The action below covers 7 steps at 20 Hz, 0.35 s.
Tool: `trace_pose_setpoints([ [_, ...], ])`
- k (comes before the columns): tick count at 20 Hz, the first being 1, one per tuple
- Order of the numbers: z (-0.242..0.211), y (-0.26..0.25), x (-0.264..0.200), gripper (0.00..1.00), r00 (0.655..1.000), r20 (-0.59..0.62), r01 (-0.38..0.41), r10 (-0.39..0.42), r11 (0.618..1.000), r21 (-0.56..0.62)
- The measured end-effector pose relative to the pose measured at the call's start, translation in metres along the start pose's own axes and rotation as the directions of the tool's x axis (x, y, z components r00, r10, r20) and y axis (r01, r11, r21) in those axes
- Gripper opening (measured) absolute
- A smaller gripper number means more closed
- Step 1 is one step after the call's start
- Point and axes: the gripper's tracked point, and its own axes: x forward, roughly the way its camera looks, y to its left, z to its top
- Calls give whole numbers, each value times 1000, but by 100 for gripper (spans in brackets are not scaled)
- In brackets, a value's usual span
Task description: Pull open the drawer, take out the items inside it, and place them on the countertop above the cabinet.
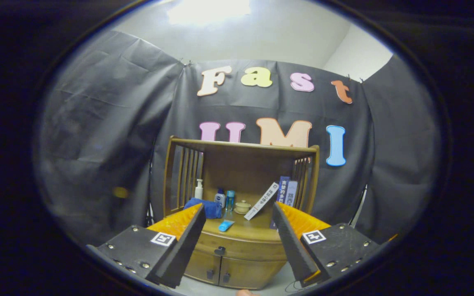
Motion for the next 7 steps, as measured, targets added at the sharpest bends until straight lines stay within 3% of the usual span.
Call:
trace_pose_setpoints([
  [7,-6,-36,-42,96,1000,13,29,-29,998,-61],
])
